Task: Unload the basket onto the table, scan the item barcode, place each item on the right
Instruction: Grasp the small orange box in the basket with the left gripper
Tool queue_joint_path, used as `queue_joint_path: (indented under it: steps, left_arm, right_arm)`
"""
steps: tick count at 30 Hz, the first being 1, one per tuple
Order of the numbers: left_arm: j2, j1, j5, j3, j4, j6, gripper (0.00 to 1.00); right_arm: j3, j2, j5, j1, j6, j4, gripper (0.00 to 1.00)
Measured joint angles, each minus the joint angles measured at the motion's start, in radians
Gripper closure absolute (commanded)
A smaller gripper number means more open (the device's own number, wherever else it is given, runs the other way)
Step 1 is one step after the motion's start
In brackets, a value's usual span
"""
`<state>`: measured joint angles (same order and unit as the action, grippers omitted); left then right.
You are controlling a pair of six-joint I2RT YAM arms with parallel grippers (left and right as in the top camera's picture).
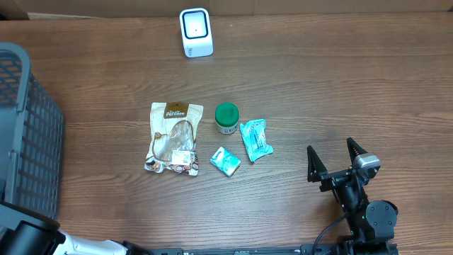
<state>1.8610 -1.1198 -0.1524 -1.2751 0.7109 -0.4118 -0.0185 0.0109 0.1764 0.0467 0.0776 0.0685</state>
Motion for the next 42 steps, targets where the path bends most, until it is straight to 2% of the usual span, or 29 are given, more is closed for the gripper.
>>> queue_joint_path:
  steps: [9,14,28,29,30,32,33,36,42]
  left_arm:
    - [-0.068,0.033,0.18,-0.002,0.003,0.0,0.96]
    - [-0.147,0.047,0.21,-0.004,0.003,0.0,0.96]
    - [-0.21,0.072,0.292,-0.02,0.003,0.0,0.96]
    - [-0.227,0.076,0.291,-0.032,-0.004,0.0,0.84]
    - [-0.241,0.08,0.291,-0.045,-0.008,0.0,0.67]
    - [-0.267,0.083,0.286,-0.076,-0.017,0.004,0.45]
    - [-0.273,0.083,0.283,-0.083,-0.016,0.003,0.37]
    - [-0.269,0.085,0.261,-0.088,0.006,0.037,0.3]
    - [-0.15,0.085,0.236,-0.088,0.021,0.129,0.3]
  right_arm:
    - [0.0,0.0,0.0,0.0,0.0,0.0,0.0]
    - [0.0,0.0,0.0,0.0,0.0,0.0,0.0]
    - [0.0,0.0,0.0,0.0,0.0,0.0,0.0]
    - [0.0,0.0,0.0,0.0,0.0,0.0,0.0]
    - [0.0,0.0,0.0,0.0,0.001,0.0,0.0]
    - [0.0,0.0,0.0,0.0,0.001,0.0,0.0]
    - [0.0,0.0,0.0,0.0,0.0,0.0,0.0]
    - [0.0,0.0,0.0,0.0,0.001,0.0,0.0]
    - [0.0,0.0,0.0,0.0,0.001,0.0,0.0]
